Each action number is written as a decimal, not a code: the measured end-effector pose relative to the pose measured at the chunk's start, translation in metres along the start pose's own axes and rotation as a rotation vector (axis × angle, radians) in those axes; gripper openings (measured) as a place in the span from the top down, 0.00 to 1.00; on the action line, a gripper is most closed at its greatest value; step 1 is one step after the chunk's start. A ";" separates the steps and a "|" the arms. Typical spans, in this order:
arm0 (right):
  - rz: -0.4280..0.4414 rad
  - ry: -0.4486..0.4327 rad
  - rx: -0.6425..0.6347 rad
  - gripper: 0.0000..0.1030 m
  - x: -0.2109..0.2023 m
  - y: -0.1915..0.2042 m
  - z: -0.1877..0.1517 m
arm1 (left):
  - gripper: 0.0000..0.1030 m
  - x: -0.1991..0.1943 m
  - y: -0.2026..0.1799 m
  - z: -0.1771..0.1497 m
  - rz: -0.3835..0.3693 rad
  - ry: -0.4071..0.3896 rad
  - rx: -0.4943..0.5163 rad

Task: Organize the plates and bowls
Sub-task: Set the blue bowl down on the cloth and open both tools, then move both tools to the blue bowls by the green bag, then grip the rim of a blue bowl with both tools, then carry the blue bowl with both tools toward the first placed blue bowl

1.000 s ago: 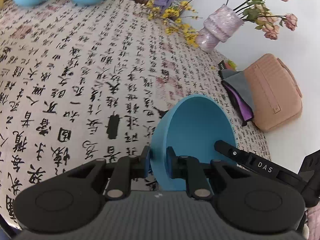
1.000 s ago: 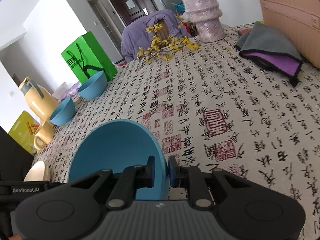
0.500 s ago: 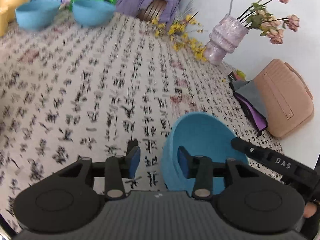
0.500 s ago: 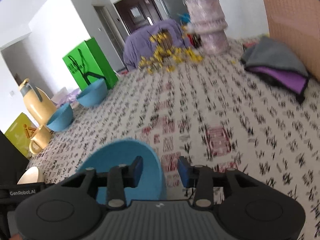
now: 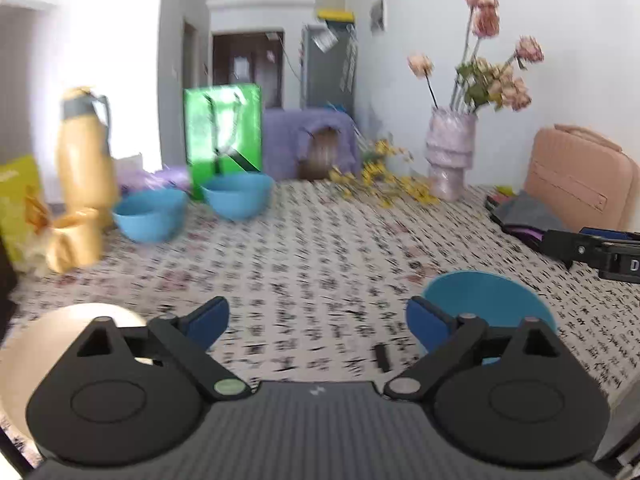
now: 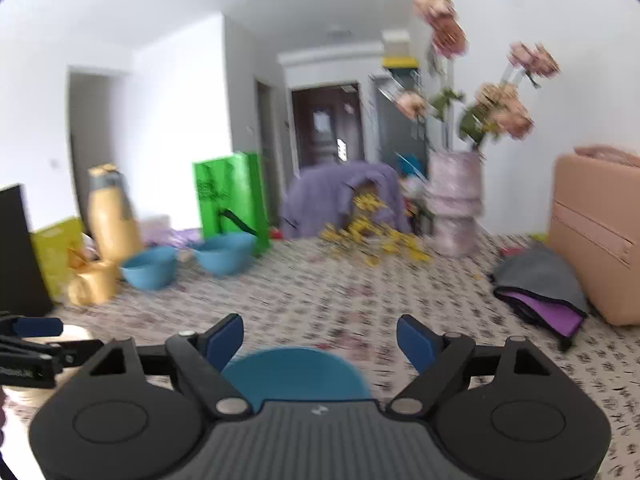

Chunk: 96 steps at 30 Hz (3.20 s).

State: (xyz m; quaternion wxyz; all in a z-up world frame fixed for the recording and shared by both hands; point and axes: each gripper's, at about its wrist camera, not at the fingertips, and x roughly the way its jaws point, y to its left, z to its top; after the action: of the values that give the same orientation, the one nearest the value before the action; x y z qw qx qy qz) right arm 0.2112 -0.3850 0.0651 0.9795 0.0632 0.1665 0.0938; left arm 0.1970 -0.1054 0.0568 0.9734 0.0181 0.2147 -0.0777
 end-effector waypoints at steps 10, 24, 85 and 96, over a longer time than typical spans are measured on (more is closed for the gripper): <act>0.198 -0.009 -0.077 0.10 -0.021 0.086 -0.065 | 0.00 -0.059 0.067 -0.051 0.159 -0.025 -0.102; 0.271 0.051 -0.073 0.10 0.010 0.151 -0.053 | 0.00 -0.048 0.122 -0.050 0.176 -0.028 -0.177; 0.235 0.506 0.327 0.79 0.416 0.213 0.042 | 0.74 0.272 0.316 0.082 -0.001 0.341 -0.350; 0.259 0.467 0.290 0.86 0.398 0.232 0.052 | 0.94 0.247 0.315 0.097 0.050 0.357 -0.374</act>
State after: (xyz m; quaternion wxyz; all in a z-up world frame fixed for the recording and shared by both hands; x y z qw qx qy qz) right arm 0.5604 -0.0822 0.0250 0.8754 0.1996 0.3894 0.2053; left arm 0.5087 0.1632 0.0411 0.9081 -0.1434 0.3932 -0.0081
